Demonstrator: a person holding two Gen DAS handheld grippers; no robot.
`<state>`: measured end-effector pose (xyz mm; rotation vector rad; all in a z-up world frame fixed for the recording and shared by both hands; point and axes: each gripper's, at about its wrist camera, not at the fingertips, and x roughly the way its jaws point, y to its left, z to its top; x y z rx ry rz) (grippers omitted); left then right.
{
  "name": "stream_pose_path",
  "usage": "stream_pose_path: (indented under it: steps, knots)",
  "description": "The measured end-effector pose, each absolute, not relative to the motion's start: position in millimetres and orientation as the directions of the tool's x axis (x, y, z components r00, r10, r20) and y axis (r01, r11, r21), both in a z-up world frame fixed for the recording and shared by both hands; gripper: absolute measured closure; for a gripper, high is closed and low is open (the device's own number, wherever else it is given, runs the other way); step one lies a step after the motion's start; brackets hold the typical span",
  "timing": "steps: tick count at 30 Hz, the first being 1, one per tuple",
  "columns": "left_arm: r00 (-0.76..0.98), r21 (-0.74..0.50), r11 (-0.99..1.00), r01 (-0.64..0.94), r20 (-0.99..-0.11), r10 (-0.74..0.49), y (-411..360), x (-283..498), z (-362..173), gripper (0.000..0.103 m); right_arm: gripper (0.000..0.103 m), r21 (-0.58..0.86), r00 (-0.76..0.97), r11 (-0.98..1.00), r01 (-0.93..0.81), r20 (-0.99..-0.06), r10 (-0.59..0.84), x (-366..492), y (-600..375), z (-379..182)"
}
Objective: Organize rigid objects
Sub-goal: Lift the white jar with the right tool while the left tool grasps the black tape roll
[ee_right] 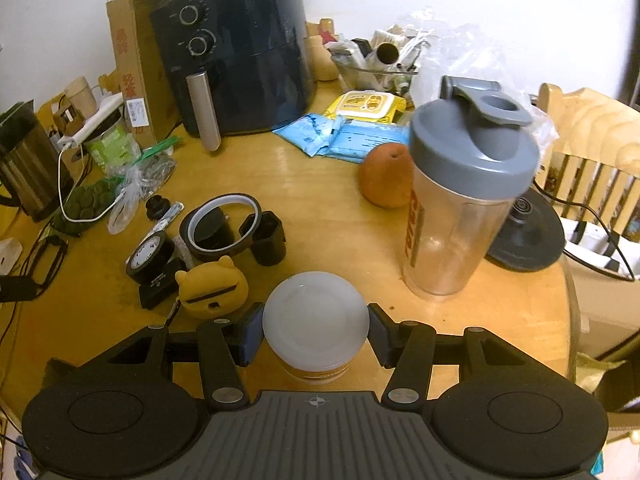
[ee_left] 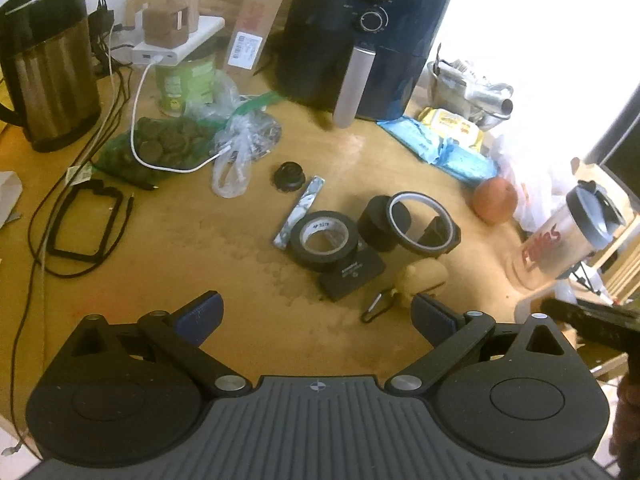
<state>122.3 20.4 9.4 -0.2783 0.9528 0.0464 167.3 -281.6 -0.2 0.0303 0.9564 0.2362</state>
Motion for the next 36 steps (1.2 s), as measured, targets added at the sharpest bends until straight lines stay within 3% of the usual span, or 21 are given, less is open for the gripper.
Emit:
stream_pose_path:
  steps: [36]
  knots:
    - [0.450,-0.331,0.917,-0.223,-0.869,-0.205,35.4,241.9,-84.8,0.001,0.046,0.149,0.562,0.988,-0.030,-0.816,0.140,140.6,-314.4,5.6]
